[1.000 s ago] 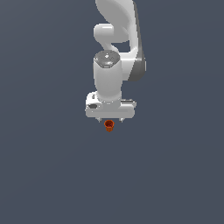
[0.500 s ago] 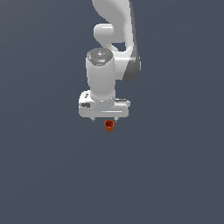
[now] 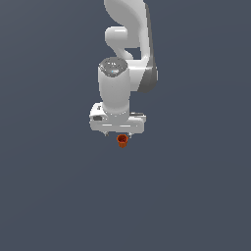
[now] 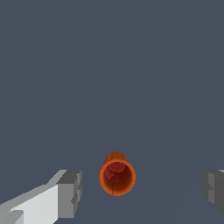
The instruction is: Pick up the object and move it to a goal position.
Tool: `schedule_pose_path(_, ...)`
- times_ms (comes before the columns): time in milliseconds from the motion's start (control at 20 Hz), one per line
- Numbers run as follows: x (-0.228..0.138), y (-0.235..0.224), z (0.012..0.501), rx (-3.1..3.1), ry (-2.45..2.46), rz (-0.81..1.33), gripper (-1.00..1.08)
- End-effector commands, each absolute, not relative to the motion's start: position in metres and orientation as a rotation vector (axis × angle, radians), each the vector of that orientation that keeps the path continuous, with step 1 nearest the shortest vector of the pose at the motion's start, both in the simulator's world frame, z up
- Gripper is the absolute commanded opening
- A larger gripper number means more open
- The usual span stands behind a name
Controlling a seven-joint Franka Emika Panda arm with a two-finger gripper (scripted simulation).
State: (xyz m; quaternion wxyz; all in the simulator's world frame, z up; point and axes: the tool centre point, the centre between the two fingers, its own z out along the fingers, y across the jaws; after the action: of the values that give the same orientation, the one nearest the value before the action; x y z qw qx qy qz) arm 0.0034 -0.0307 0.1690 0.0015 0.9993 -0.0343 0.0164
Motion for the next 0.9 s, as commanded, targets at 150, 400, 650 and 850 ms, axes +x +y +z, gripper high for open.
schedule_pose_path(150, -0.004, -0.027, 0.154, 3.133, -0.242, 0.042, 1.0)
schedule_pose_path(400, -0.015, -0.023, 0.135, 3.117, -0.424, 0.03, 1.0)
schedule_pose_path(650, -0.027, -0.019, 0.115, 3.084, -0.622, 0.016, 1.0)
schedule_pose_path(850, -0.035, -0.017, 0.103, 3.056, -0.743, 0.009, 1.0)
